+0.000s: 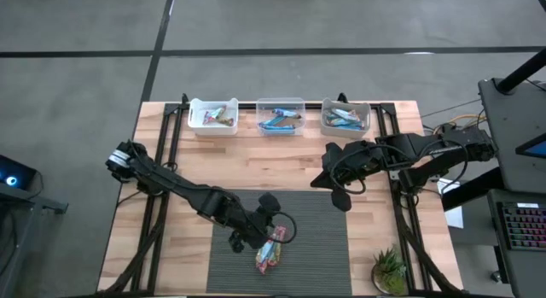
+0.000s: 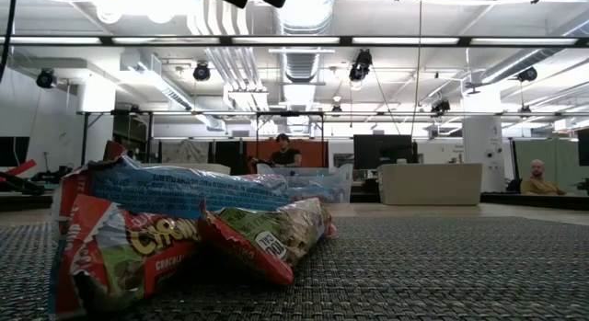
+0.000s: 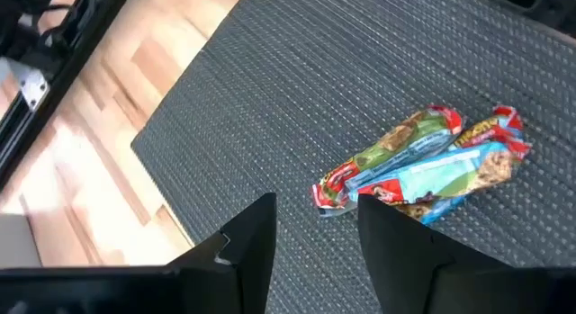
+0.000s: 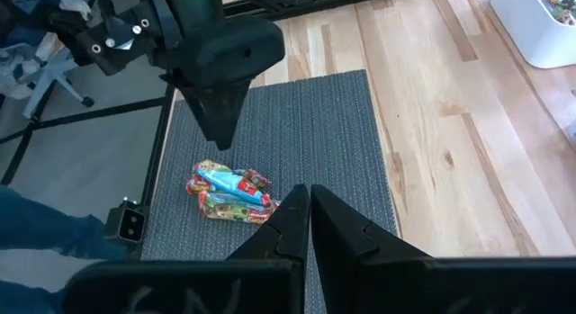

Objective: Pick and place Granola Bars by type
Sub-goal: Put the red granola bar into the white bin

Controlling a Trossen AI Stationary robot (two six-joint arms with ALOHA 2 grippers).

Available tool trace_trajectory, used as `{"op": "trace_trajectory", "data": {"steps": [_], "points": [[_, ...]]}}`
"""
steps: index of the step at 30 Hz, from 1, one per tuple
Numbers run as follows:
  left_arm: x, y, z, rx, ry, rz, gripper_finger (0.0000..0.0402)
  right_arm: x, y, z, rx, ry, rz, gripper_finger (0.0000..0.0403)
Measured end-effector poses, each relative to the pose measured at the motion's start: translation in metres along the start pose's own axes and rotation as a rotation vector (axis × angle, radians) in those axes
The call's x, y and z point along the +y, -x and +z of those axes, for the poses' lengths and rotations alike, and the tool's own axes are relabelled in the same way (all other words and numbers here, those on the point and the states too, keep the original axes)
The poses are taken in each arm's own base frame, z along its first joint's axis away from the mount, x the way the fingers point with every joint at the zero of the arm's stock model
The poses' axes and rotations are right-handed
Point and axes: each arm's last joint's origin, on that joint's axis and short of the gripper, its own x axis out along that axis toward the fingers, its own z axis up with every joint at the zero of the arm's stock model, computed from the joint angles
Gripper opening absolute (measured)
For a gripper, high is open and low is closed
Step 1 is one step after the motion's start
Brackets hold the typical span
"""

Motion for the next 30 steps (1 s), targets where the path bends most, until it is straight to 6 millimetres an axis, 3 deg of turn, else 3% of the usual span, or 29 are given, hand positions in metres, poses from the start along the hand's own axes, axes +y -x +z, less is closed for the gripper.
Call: {"op": "trace_trajectory", "data": {"steps": [7,20,30], "points": [[0.0,0.001,0.001,-0.003,0.185,0.0,0.014,0.0,0.0,0.0,0.0,0.013,-0.001,0.0009],[-0.006,0.005,0.005,0.004,1.215,-0.065,0.014,-0.005,0.001,-0.011,0.104,0.041,-0.066,0.0009],[-0.013,0.006,0.009,0.027,1.707,-0.087,0.014,-0.006,0.001,-0.014,0.142,0.103,-0.076,0.0009]]}}
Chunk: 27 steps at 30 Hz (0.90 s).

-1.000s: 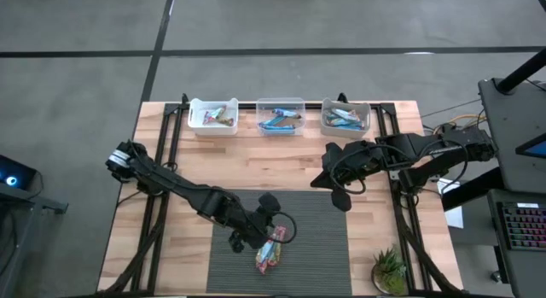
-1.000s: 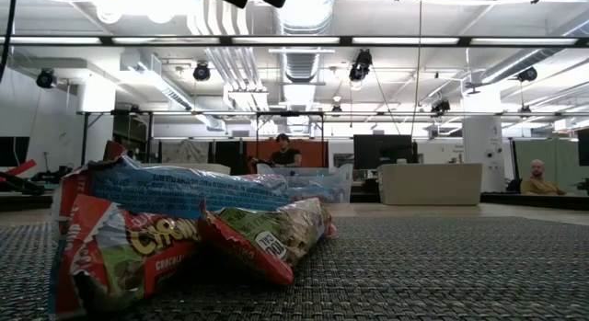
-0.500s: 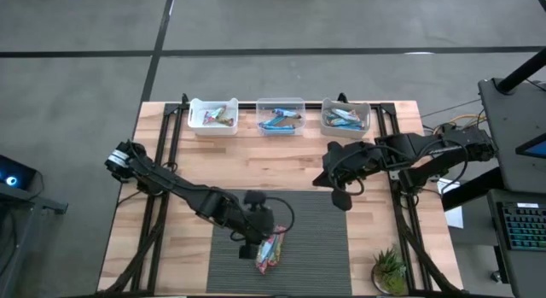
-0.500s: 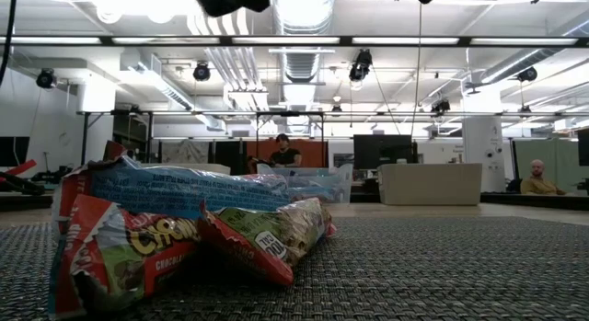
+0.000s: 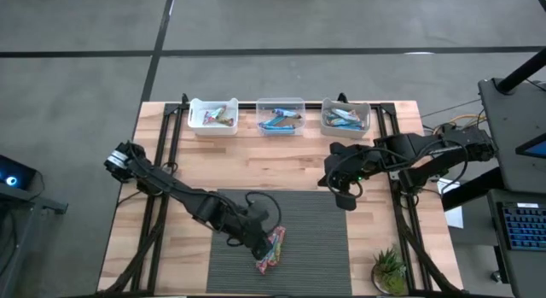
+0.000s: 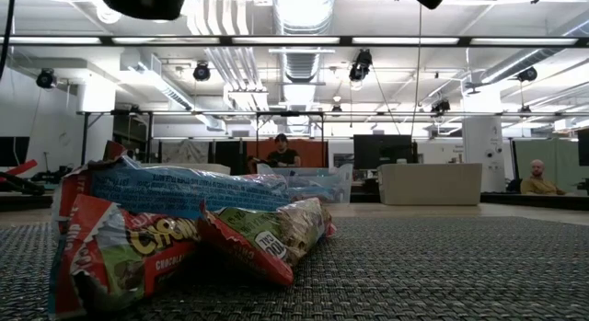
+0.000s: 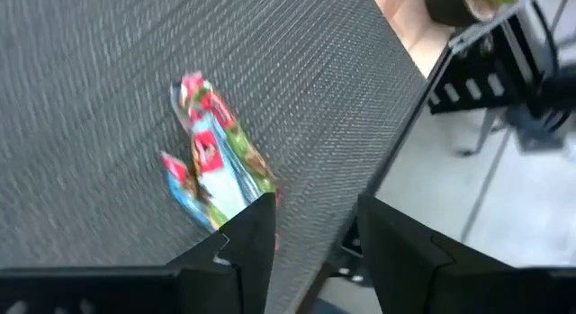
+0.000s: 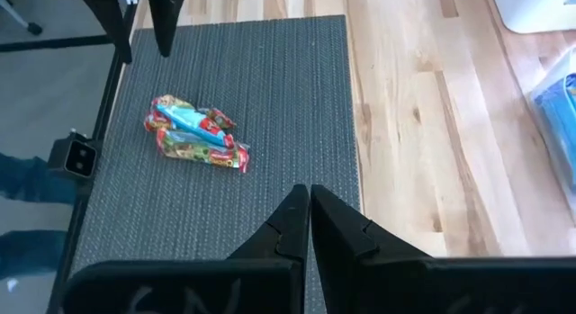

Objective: Pick and place Granola Bars by type
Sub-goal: Put the red granola bar into the white bin

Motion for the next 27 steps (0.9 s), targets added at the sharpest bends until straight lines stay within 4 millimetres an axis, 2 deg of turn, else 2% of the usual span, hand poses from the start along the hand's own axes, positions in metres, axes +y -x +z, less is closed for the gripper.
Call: {"op": "trace_trajectory", "data": {"steps": [4,6,27], "points": [[-0.001,0.0,-0.002,0.005,0.191,0.0,0.0139,0.0,0.0,0.0,0.0,0.05,0.0,0.0009],[0.0,-0.002,-0.002,0.005,0.234,0.005,0.0139,0.0,0.0,0.0,0.0,0.074,0.0,0.0009],[0.01,-0.056,-0.014,0.081,0.267,0.131,0.0138,-0.002,0.0,-0.002,0.017,0.128,-0.028,0.0009]]}}
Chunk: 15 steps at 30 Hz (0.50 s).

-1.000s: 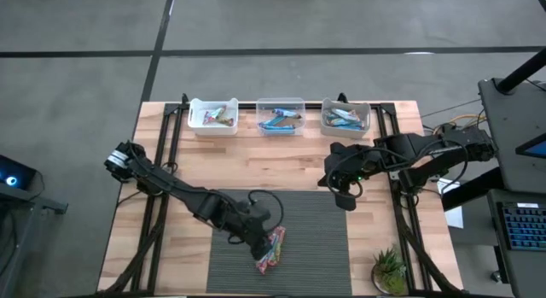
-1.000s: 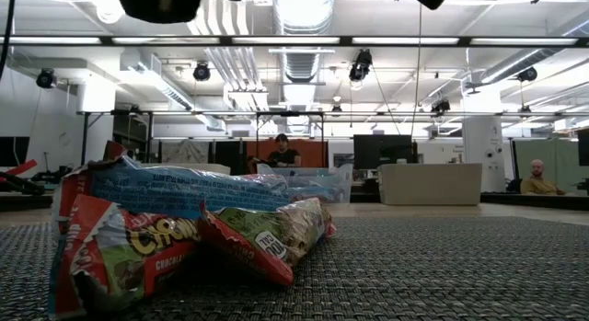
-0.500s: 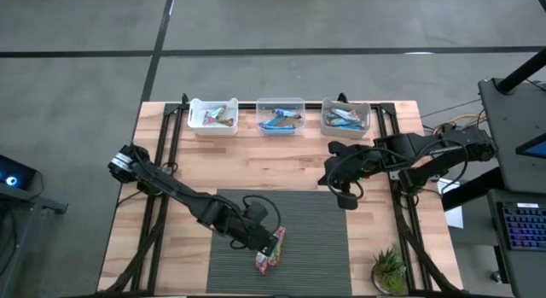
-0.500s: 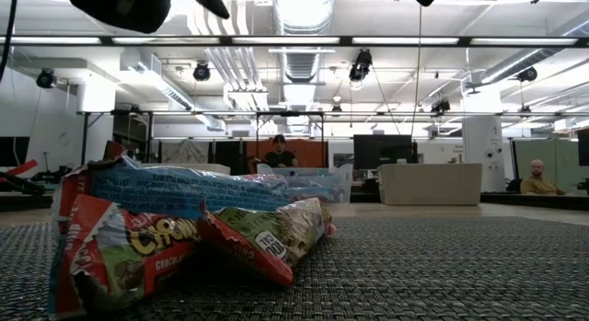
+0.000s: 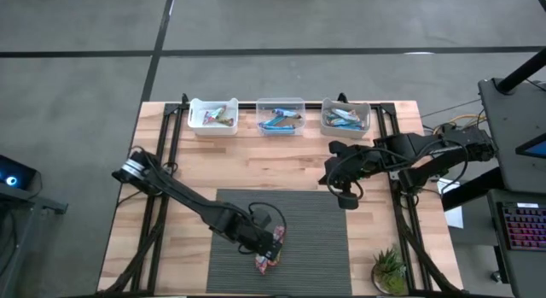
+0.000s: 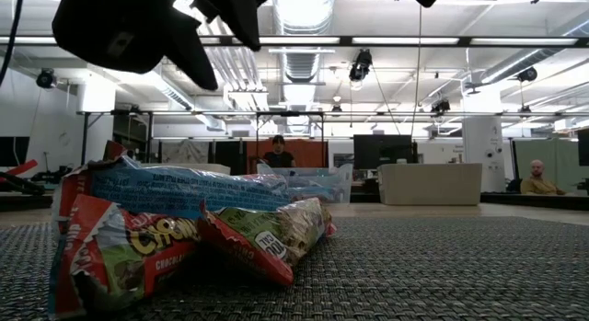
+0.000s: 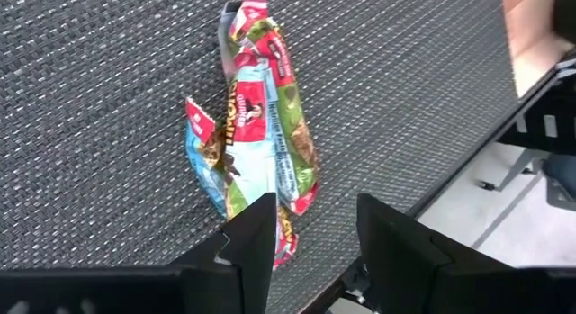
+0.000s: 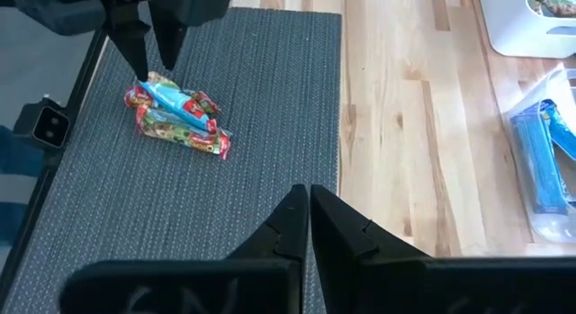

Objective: Pick and place Granola Bars by type
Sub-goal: Put the red granola bar into the white bin

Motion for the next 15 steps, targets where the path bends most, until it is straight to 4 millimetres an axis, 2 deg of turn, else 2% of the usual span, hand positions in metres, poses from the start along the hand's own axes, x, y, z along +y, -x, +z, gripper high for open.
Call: {"op": "trace_trajectory", "data": {"steps": [8,15], "points": [[0.002,-0.012,-0.001,0.002,-0.012,0.027,0.0138,-0.001,0.0,0.0,0.003,0.011,-0.026,0.0009],[0.005,-0.018,0.005,-0.07,-0.133,0.064,0.0138,-0.002,0.0,-0.001,0.007,0.016,-0.03,0.0009]]}}
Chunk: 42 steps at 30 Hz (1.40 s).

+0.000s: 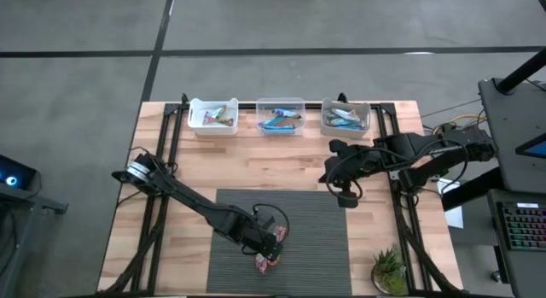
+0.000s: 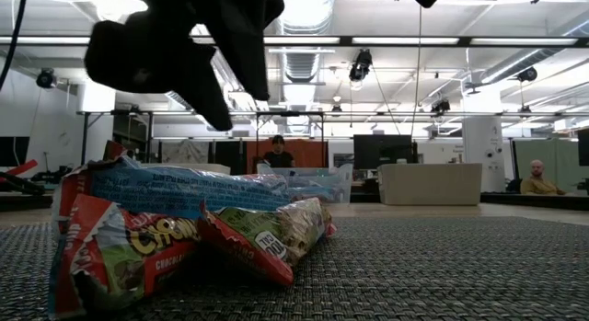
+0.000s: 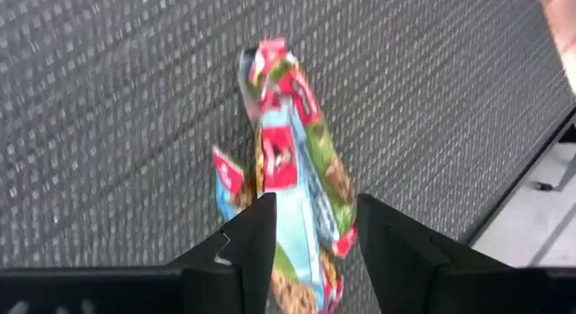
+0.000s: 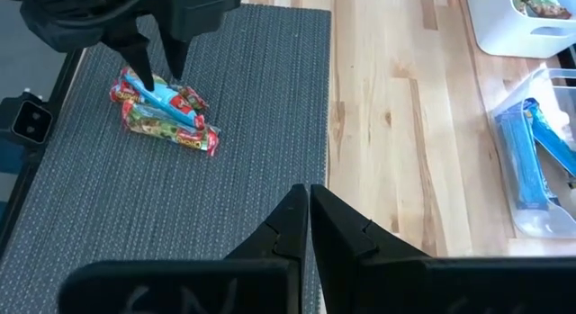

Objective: Pick and place Granola Bars by type
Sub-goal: Put the red granola bar into the white bin

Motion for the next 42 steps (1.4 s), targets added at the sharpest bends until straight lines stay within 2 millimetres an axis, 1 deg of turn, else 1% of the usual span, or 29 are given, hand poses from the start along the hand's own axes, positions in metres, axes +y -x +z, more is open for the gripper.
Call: {"op": "trace_trajectory", "data": {"steps": [5,10,16,21,29,34,42], "points": [[0.001,-0.001,0.004,-0.011,-0.002,0.002,0.0138,0.0,0.0,-0.001,0.008,-0.007,-0.001,0.0009],[0.001,-0.003,0.005,-0.025,-0.054,0.01,0.0138,0.0,0.0,-0.001,0.009,-0.007,-0.007,0.0009],[0.002,-0.012,0.005,-0.028,-0.081,0.025,0.0138,-0.003,0.0,-0.001,0.006,-0.011,-0.045,0.0009],[-0.001,-0.022,0.004,-0.025,-0.08,0.015,0.0138,-0.003,0.0,-0.001,0.004,-0.011,-0.055,0.0009],[-0.006,-0.031,0.004,-0.004,-0.09,0.014,0.0138,-0.003,0.0,-0.001,0.005,-0.011,-0.056,0.0009],[-0.005,-0.037,0.004,0.002,-0.091,0.037,0.0138,-0.003,0.0,-0.001,0.005,-0.011,-0.057,0.0009],[-0.001,-0.04,0.003,0.014,-0.082,0.062,0.0138,-0.003,0.0,-0.001,0.005,-0.011,-0.056,0.0009]]}}
